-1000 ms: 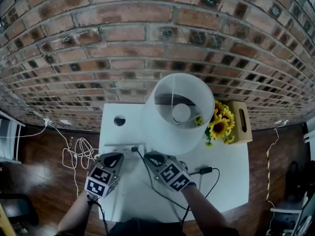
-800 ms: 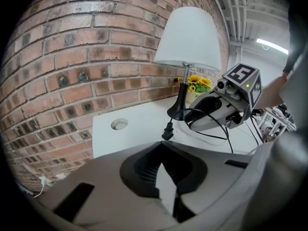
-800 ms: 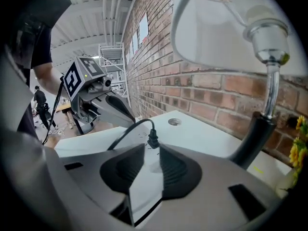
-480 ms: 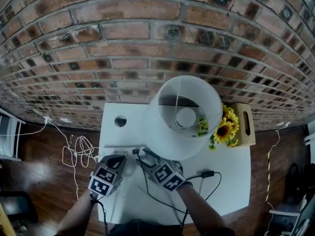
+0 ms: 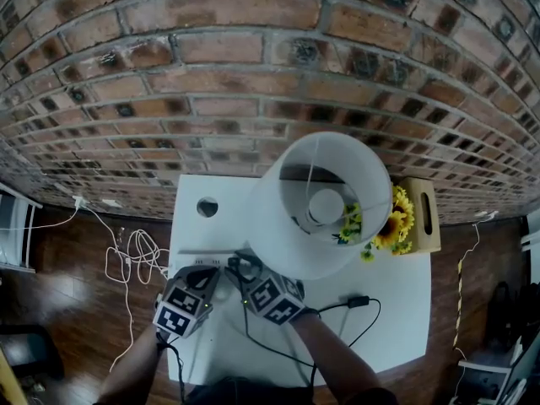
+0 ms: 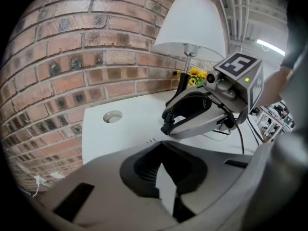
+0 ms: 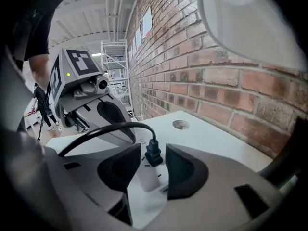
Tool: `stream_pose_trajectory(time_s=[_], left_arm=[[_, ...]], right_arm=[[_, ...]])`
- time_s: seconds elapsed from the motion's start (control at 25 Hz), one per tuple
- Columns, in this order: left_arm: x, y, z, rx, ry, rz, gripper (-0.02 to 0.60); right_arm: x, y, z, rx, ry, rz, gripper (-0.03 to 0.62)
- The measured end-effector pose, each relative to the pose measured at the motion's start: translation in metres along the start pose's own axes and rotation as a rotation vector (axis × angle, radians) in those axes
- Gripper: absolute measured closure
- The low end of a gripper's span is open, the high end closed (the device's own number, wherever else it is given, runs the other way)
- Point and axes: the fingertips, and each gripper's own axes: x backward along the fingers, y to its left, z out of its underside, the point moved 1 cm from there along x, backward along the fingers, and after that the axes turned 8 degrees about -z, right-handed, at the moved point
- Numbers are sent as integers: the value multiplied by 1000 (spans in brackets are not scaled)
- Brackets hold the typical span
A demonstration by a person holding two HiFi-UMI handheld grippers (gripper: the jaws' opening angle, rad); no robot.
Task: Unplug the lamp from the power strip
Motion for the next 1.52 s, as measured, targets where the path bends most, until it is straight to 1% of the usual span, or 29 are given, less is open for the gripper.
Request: stream_pose_trajectory(time_s=[0.04, 0.12, 0.2, 0.24, 0.28, 0.4, 0.44, 0.6, 0.68, 0.76, 0.8, 0.88, 0.96, 1.04, 1.12, 1.32, 1.44, 1.52], left_arm=[[0, -1, 0, -17, 2, -1, 569], [-2, -2, 3, -61, 17, -8, 568], [-3, -2, 6, -86, 33, -13, 568], [-2, -2, 5, -83, 34, -12, 568], [-2, -1, 4, -68, 31, -8, 568], [0, 0, 1, -8, 14, 7, 566], [0, 0, 1, -1, 14, 10, 566], [-3, -1, -1, -41, 19, 3, 565], [-3, -1, -2, -24, 19, 11, 565], [-2, 0, -1, 6, 19, 15, 565], [-2, 0, -1, 7, 19, 12, 565], [-4, 1, 0, -23, 24, -1, 565], [-5, 1, 2, -47, 38, -12, 563], [-6, 1, 2, -53, 46, -18, 563], [-5, 1, 1, -57, 50, -22, 563], [-6, -2, 2, -64, 56, -28, 562], [-6, -1, 2, -54, 59, -25, 561], [-6, -1, 2, -65, 62, -31, 561]], right_arm=[[-1, 0, -1, 10, 5, 0, 448], [-4, 1, -2, 24, 15, 2, 461], [-5, 2, -1, 30, 21, 13, 483], [-5, 1, -1, 29, 21, 20, 486], [-5, 0, -1, 26, 20, 24, 496], [-5, 1, -2, 20, 26, 25, 497], [-5, 1, -2, 19, 30, 26, 497], [-4, -3, -3, -9, 19, 40, 497], [-3, -5, -4, -37, 9, 51, 499], [-4, -4, -5, -46, 9, 60, 499], [-4, -4, -5, -45, 12, 62, 499], [-4, -4, -6, -46, 16, 68, 500], [-3, -7, -7, -70, 11, 84, 502], [-3, -9, -7, -96, 5, 99, 508], [-2, -10, -9, -100, 2, 107, 508], [-1, -8, -9, -77, 11, 125, 510], [-1, -8, -9, -68, 12, 138, 510], [0, -8, -10, -70, 9, 142, 510]])
